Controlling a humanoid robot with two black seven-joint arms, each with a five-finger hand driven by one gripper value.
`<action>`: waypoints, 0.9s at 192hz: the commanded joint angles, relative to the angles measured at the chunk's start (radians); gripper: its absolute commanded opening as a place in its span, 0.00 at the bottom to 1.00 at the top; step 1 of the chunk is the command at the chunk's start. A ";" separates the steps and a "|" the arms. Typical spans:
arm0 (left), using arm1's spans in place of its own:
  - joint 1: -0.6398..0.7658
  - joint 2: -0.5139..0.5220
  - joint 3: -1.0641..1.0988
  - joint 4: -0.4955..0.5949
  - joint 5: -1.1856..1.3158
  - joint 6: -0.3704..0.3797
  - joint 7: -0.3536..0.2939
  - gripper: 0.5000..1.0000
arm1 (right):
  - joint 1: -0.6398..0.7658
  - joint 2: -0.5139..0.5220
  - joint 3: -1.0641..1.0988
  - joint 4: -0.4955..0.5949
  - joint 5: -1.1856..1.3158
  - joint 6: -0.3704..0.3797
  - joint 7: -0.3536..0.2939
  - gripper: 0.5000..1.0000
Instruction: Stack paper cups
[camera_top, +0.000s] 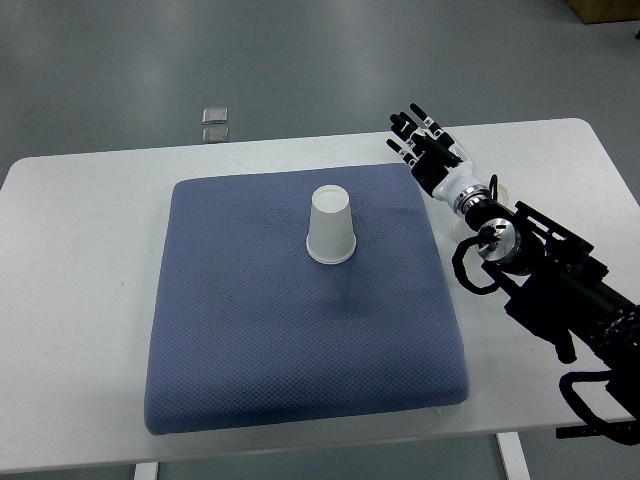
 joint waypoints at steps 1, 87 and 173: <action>-0.001 0.000 -0.001 -0.002 -0.001 0.000 0.000 1.00 | 0.001 0.000 -0.004 0.000 0.000 0.000 -0.001 0.86; -0.007 0.000 -0.001 0.005 -0.001 0.003 -0.012 1.00 | 0.067 -0.032 -0.108 0.009 -0.066 0.014 -0.087 0.86; -0.008 0.000 0.003 -0.063 0.002 0.000 -0.012 1.00 | 0.582 -0.285 -1.118 0.074 -0.426 0.210 -0.138 0.86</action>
